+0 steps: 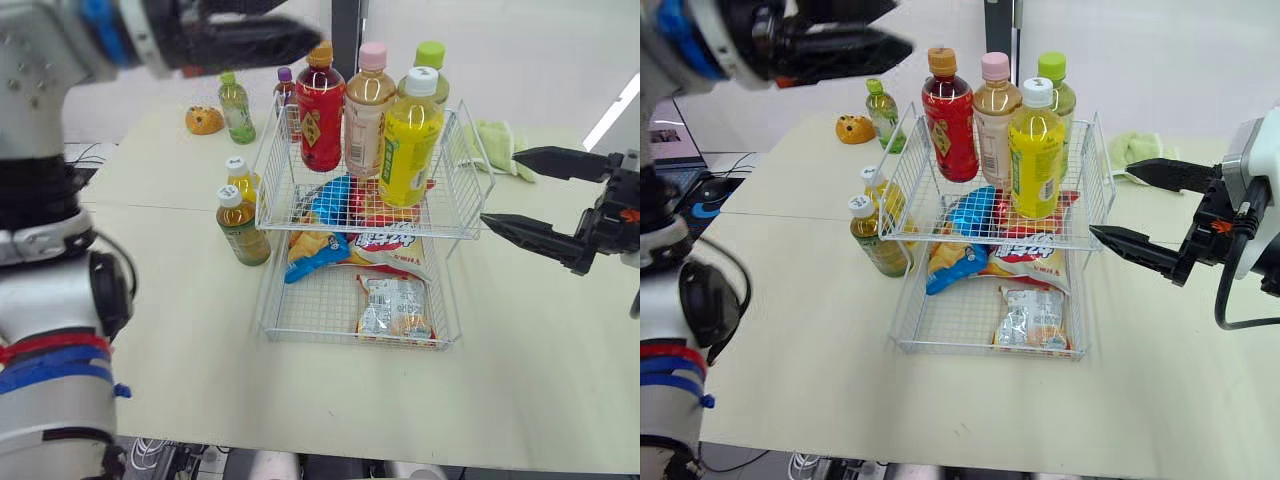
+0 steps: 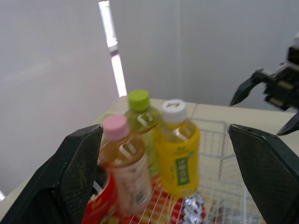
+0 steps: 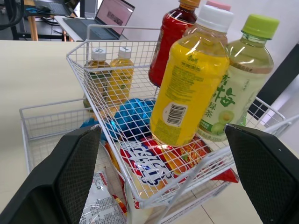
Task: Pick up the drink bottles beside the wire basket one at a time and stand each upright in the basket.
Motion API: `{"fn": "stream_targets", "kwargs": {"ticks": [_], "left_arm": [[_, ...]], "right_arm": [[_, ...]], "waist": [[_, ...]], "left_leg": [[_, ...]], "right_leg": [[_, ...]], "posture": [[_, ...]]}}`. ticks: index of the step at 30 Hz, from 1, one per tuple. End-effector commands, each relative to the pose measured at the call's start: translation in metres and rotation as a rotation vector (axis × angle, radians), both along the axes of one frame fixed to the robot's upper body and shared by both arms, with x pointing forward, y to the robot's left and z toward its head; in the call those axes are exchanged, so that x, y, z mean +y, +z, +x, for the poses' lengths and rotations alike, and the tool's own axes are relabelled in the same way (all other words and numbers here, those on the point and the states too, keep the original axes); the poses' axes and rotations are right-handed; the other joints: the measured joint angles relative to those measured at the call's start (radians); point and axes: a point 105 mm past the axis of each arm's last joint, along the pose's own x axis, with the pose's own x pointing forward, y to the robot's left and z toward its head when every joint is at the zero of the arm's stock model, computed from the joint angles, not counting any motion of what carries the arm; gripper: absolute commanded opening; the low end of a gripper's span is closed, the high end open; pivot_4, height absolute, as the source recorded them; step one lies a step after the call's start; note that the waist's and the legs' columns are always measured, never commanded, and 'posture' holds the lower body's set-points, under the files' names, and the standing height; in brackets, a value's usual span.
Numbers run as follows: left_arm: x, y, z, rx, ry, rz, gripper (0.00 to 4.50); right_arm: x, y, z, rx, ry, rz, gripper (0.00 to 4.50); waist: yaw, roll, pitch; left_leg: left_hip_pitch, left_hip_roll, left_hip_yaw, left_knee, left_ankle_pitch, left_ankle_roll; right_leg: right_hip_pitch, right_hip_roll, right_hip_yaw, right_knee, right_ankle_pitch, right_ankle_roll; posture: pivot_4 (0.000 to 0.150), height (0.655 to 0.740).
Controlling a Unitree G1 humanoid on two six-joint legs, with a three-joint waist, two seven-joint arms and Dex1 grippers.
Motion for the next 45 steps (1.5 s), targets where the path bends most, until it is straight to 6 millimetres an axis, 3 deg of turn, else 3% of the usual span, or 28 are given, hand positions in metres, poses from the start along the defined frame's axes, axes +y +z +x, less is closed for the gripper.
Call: {"fn": "stream_targets", "kwargs": {"ticks": [1, 12, 16, 22, 31, 45], "left_arm": [[0.034, 0.001, -0.006, -0.096, 0.182, -0.001, 4.45], [0.095, -0.065, -0.023, 0.029, 0.464, -0.128, 4.45], [0.108, -0.106, -0.022, 0.053, 0.592, -0.174, 4.45], [0.089, -0.136, -0.018, 0.042, 0.687, -0.244, 4.45], [0.052, -0.152, 0.002, 0.021, 0.781, -0.265, 4.45], [0.038, -0.166, 0.029, 0.05, 0.816, -0.207, 4.45]], "right_arm": [[0.017, 0.003, -0.006, -0.02, 0.099, 0.011, 4.5], [0.043, -0.006, -0.008, 0.02, 0.252, 0.03, 4.5], [0.059, -0.009, -0.009, 0.023, 0.297, 0.029, 4.5], [0.07, -0.013, -0.013, 0.036, 0.329, 0.025, 4.5], [0.063, -0.011, -0.013, 0.044, 0.327, 0.023, 4.5], [0.064, -0.009, -0.011, 0.043, 0.311, 0.03, 4.5]], "waist": [[-0.001, 0.0, 0.0], [0.001, 0.0, 0.0], [0.001, -0.001, -0.001], [0.003, -0.003, -0.002], [0.009, -0.005, -0.003], [0.006, -0.005, -0.003]], "left_leg": [[0.0, 0.0, 0.001, 0.0, 0.0, 0.0], [0.0, 0.0, -0.001, 0.0, 0.0, 0.0], [0.0, 0.0, -0.001, 0.0, 0.0, 0.0], [-0.001, 0.0, -0.002, 0.0, 0.0, 0.0], [0.0, -0.001, -0.002, -0.001, 0.0, 0.0], [0.0, -0.001, -0.002, -0.001, 0.0, 0.0]], "right_leg": [[0.0, 0.0, 0.001, 0.0, 0.0, 0.0], [0.0, 0.0, 0.0, -0.001, 0.0, 0.0], [0.001, 0.0, -0.001, 0.0, 0.0, 0.0], [0.001, 0.0, -0.001, -0.001, 0.0, 0.0], [0.002, -0.001, -0.001, -0.001, 0.001, 0.0], [0.002, -0.001, -0.001, -0.001, 0.001, 0.0]], "posture": [[0.15, 0.7211], [0.15, 0.7211], [0.15, 0.7211], [0.15, 0.7211], [0.15, 0.7211], [0.15, 0.7211]]}}
